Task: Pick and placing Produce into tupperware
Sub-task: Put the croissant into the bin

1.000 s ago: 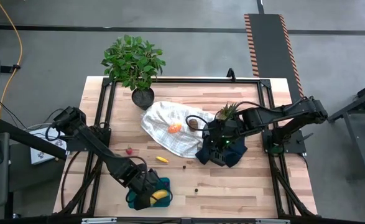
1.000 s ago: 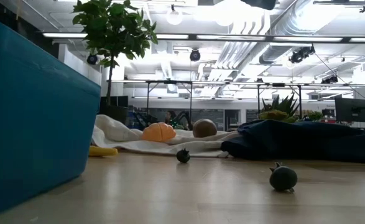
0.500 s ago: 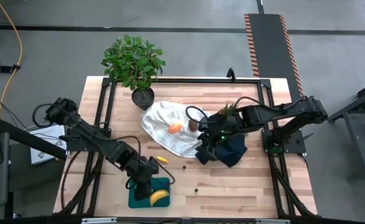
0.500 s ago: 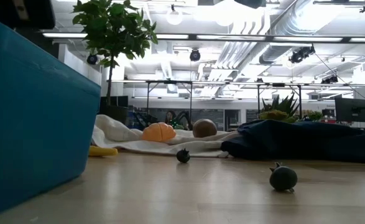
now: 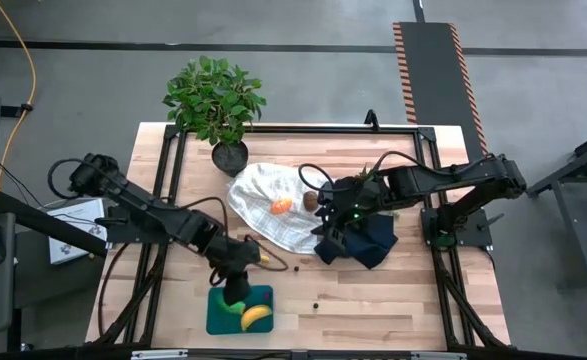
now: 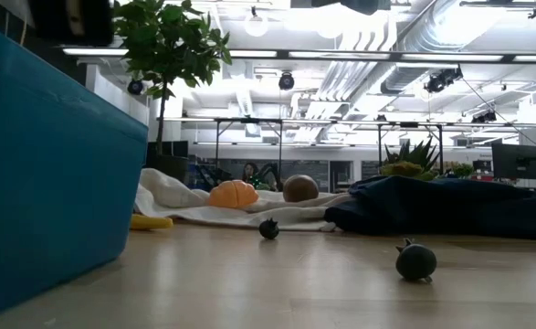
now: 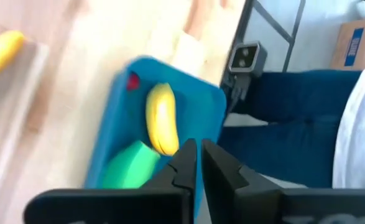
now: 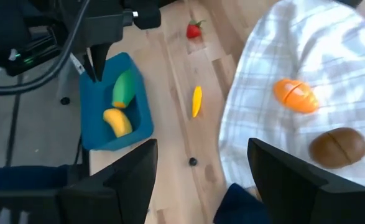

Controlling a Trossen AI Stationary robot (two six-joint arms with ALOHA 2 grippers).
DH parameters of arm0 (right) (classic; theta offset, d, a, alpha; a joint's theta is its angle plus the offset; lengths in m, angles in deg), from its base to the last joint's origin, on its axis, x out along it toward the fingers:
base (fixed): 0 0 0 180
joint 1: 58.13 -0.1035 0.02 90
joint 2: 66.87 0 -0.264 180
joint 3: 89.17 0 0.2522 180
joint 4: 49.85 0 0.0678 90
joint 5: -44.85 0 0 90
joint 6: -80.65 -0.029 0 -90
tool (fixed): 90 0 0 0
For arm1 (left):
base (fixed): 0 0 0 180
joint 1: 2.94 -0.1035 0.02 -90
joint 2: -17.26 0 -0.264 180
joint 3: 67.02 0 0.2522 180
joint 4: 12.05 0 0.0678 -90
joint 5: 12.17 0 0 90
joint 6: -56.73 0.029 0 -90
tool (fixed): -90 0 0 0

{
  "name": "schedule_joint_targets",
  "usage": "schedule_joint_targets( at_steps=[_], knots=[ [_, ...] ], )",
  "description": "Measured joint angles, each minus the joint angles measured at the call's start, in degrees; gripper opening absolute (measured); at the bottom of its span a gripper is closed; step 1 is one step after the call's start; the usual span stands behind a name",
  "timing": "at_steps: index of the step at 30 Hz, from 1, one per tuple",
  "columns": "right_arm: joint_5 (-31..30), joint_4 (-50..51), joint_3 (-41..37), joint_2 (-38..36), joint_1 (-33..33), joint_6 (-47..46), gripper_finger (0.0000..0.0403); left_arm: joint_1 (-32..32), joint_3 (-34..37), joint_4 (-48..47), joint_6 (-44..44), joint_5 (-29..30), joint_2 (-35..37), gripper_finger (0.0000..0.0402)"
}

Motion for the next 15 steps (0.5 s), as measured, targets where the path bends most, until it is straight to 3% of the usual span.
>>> schedule_joint_targets(
  at_steps=[6, 15],
  knots=[
    [-1.4, 0.0, 0.0, 0.0, 0.0, 0.0, 0.0241, -5.7, 0.0, 0.6, 9.3, 1.1, 0.0, 0.0004],
    [-1.9, 0.0, 0.0, 0.0, 0.0, -1.2, 0.0241, -16.5, 0.0, 2.4, 26.0, 9.8, -0.2, 0.0017]
  ],
)
